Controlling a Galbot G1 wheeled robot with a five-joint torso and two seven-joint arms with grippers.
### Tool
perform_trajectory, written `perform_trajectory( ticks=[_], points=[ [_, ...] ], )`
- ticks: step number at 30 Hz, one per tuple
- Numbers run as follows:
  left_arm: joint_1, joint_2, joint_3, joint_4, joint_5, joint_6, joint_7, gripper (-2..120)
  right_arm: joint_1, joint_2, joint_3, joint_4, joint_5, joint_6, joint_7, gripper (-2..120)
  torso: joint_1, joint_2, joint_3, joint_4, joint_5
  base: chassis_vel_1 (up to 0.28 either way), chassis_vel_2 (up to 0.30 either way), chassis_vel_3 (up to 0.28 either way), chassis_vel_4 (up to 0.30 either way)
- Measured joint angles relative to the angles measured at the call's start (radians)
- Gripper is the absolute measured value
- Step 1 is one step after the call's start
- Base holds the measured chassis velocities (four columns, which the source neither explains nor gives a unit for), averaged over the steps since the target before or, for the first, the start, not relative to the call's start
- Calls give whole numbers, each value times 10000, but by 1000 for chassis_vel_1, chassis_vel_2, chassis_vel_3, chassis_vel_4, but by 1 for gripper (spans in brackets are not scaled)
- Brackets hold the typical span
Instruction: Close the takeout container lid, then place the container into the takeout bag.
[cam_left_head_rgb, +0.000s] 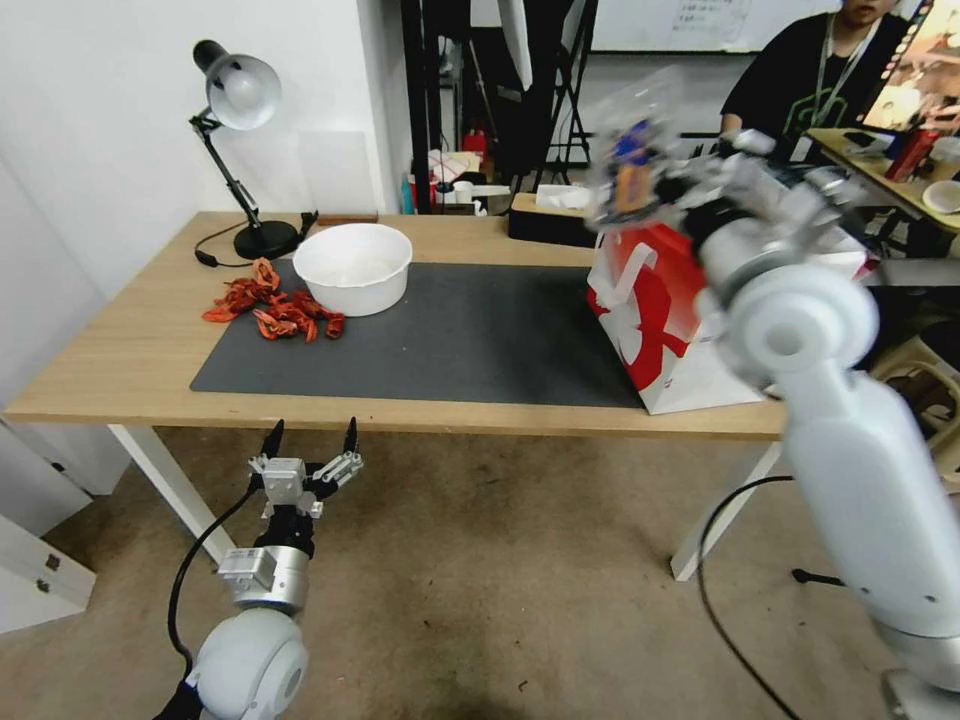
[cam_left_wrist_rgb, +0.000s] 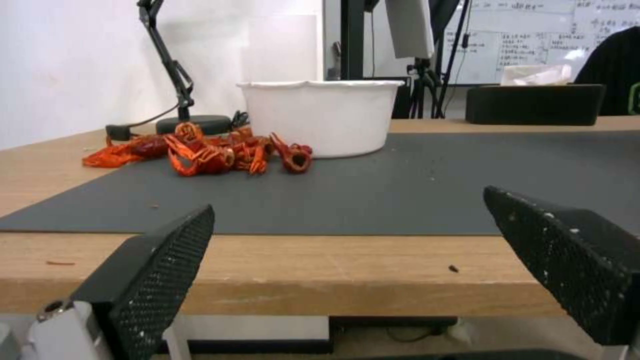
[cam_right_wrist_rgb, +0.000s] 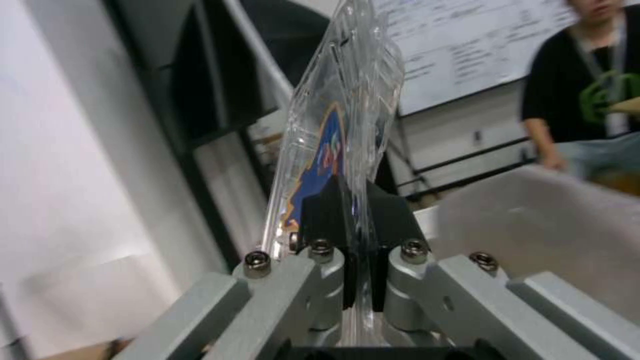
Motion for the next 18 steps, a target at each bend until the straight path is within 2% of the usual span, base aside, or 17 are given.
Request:
perform_trajectory(
  ticks=[7, 10, 11, 14, 15, 18],
  points=[
    [-29, -11, 44, -6, 12, 5, 6, 100, -434, -55, 458, -369, -357, -190, 267, 2, 0, 0, 0, 2, 1, 0, 0, 0, 0],
    [-32, -6, 45, -16, 13, 5, 7, 100, -569, -16, 517, -434, -418, -332, 368, 8, 0, 0, 0, 2, -1, 0, 0, 0, 0],
    [-38, 6, 45, -28, 13, 5, 9, 100, -659, 17, 563, -479, -444, -424, 429, 17, 0, 0, 0, 3, -1, 0, 0, 0, 0],
    [-65, 30, 45, -31, 10, 10, 10, 100, -776, 61, 661, -504, -486, -574, 497, 30, 0, 2, 0, 2, -2, 0, 0, 0, 0],
    [-65, 30, 45, -31, 10, 10, 10, 100, -776, 61, 661, -504, -486, -574, 497, 30, 0, 2, 0, 2, -2, 0, 0, 0, 0],
    [-98, 42, 46, -31, 2, 13, 10, 100, -859, 72, 763, -472, -582, -611, 474, 43, 0, 1, 0, 2, -2, 0, 0, 0, 0]
  ],
)
